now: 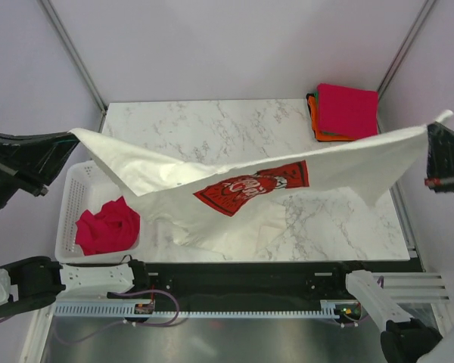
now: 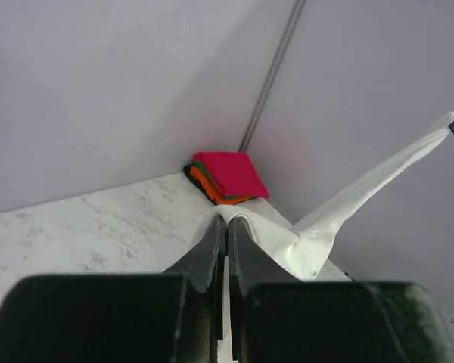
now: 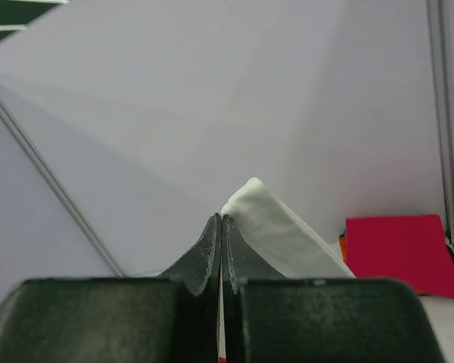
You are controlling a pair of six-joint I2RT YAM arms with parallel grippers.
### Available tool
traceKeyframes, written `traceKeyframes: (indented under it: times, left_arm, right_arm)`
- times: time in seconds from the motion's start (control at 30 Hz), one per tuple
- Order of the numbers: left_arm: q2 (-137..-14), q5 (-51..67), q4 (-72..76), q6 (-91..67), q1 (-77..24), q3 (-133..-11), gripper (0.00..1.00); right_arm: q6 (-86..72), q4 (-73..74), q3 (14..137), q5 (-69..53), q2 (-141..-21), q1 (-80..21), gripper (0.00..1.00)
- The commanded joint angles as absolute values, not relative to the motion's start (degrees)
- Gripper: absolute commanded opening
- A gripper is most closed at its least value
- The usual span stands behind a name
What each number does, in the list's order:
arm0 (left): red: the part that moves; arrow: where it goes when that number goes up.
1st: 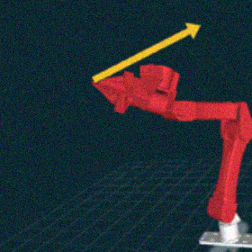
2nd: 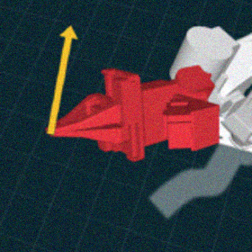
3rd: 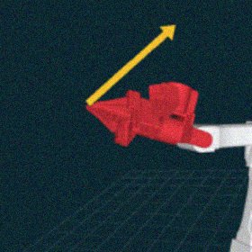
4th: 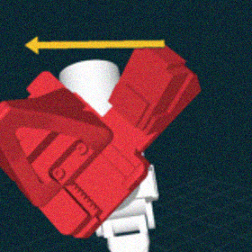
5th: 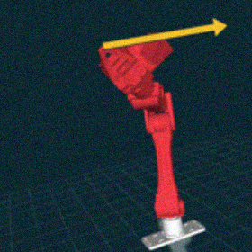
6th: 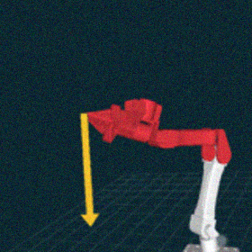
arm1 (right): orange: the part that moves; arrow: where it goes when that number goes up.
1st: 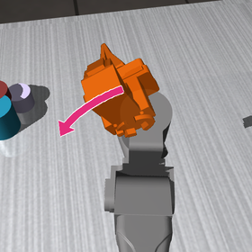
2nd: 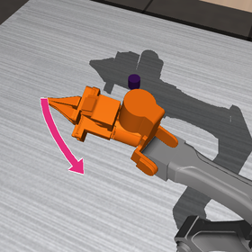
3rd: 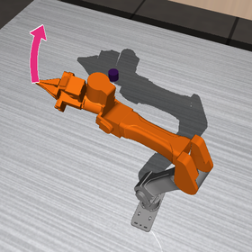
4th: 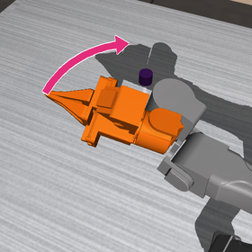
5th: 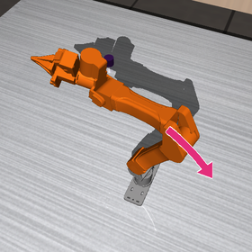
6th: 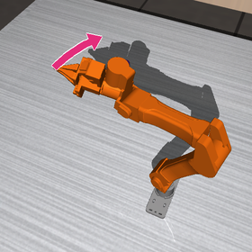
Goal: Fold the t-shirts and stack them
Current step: Flatten the tshirt out
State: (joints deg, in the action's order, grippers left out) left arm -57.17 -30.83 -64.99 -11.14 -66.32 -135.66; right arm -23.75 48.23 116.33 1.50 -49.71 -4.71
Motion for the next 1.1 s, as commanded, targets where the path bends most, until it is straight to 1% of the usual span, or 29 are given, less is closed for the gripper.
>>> traceKeyframes:
  times: [0.0, 0.07, 0.13, 0.2, 0.3, 0.4, 0.43, 0.5, 0.53, 0.57, 0.6, 0.63, 0.7, 0.73, 0.77, 0.8, 0.83, 0.87, 0.9, 0.93, 0.97, 1.0, 1.03, 1.07]
  left_arm:
    - [-55.6, -17.7, -53.4, -1.1, -66.2, -135.4, 0.02]
    - [-54.5, -13.2, -49.0, 1.1, -66.0, -136.1, 0.02]
    - [-55.5, -12.2, -47.4, 3.0, -66.0, -138.8, 0.02]
    - [-56.6, -13.4, -45.6, 6.2, -66.0, -140.6, 0.02]
    - [-59.0, -18.4, -41.4, 11.5, -66.0, -140.3, 0.02]
    - [-63.8, -26.8, -36.8, 18.8, -66.4, -138.0, 0.02]
    - [-64.8, -30.5, -34.8, 20.6, -66.4, -134.8, 0.02]
    - [-67.5, -33.5, -29.7, 27.6, -66.4, -130.2, 0.02]
    - [-68.5, -37.1, -24.7, 30.2, -66.3, -126.2, 0.02]
    - [-71.1, -38.8, -21.4, 36.3, -66.0, -124.2, 0.02]
    - [-72.4, -39.9, -19.3, 38.6, -65.0, -121.4, 0.02]
    - [-74.2, -38.1, -20.0, 39.3, -60.0, -121.0, 0.02]
    - [-78.4, -32.3, -24.1, 32.3, -52.0, -121.0, 0.02]
    - [-79.3, -24.9, -25.7, 29.1, -42.8, -119.5, 0.02]
    - [-80.2, -22.0, -25.3, 24.0, -38.7, -117.2, 0.02]
    - [-83.7, -16.8, -25.0, 21.7, -34.9, -113.2, 0.02]
    - [-86.2, -14.7, -24.9, 18.0, -28.8, -111.9, 0.02]
    - [-89.7, -13.4, -25.3, 16.4, -26.5, -111.2, 0.02]
    - [-93.2, -12.6, -25.6, 15.0, -24.5, -111.2, 0.02]
    - [-102.6, -11.2, -26.4, 13.5, -21.1, -112.7, 0.02]
    - [-108.1, -10.9, -29.6, 9.9, -19.9, -116.4, 0.02]
    - [-113.5, -11.5, -37.5, 7.6, -18.8, -127.3, 0.02]
    - [-120.3, -10.6, -44.1, 4.9, -17.2, -135.2, 0.03]
    - [-127.2, -8.5, -48.5, 0.4, -16.6, -140.3, 0.30]
  right_arm:
    - [-22.5, 44.9, 117.7, 8.0, -44.1, -4.8, 0.00]
    - [-22.6, 43.4, 118.2, 9.2, -42.4, -4.8, 0.00]
    - [-22.4, 42.8, 119.2, 9.8, -41.7, -4.8, 0.00]
    - [-21.7, 42.1, 121.2, 9.6, -43.6, -5.0, 0.00]
    - [-20.7, 42.3, 123.7, 9.3, -48.0, -4.9, 0.00]
    - [-20.4, 42.8, 123.7, 11.4, -53.9, -5.0, 0.00]
    - [-20.3, 43.0, 122.4, 11.9, -55.7, -4.9, 0.00]
    - [-21.6, 43.4, 121.1, 13.4, -61.2, -5.0, 0.00]
    - [-22.1, 43.4, 119.3, 13.6, -63.1, -4.9, 0.00]
    - [-22.7, 43.4, 118.4, 12.9, -66.8, -4.9, 0.00]
    - [-23.3, 43.2, 117.2, 12.6, -68.4, -4.8, 0.00]
    - [-24.2, 42.4, 114.2, 12.5, -69.9, -5.0, 0.00]
    - [-24.8, 41.8, 110.9, 13.4, -74.2, -4.9, 0.00]
    - [-26.4, 40.6, 106.3, 14.6, -75.5, -4.9, 0.00]
    - [-26.9, 39.8, 103.8, 15.8, -76.7, -4.9, 0.00]
    - [-27.4, 38.8, 101.4, 17.4, -79.6, -5.0, 0.00]
    - [-28.6, 37.4, 97.2, 18.7, -81.4, -5.0, 0.00]
    - [-29.1, 36.7, 95.7, 19.3, -83.4, -4.9, 0.00]
    - [-29.4, 36.7, 94.9, 20.6, -88.5, -4.9, 0.00]
    - [-29.9, 36.8, 94.4, 21.4, -91.1, -4.9, 0.00]
    - [-30.6, 37.3, 94.7, 22.0, -93.7, -5.0, 0.00]
    - [-30.6, 38.1, 95.4, 22.6, -98.4, -4.8, 0.00]
    - [-30.5, 40.2, 97.4, 22.8, -100.5, -4.8, 0.00]
    - [-29.9, 41.1, 98.5, 22.6, -103.1, -4.8, 0.09]
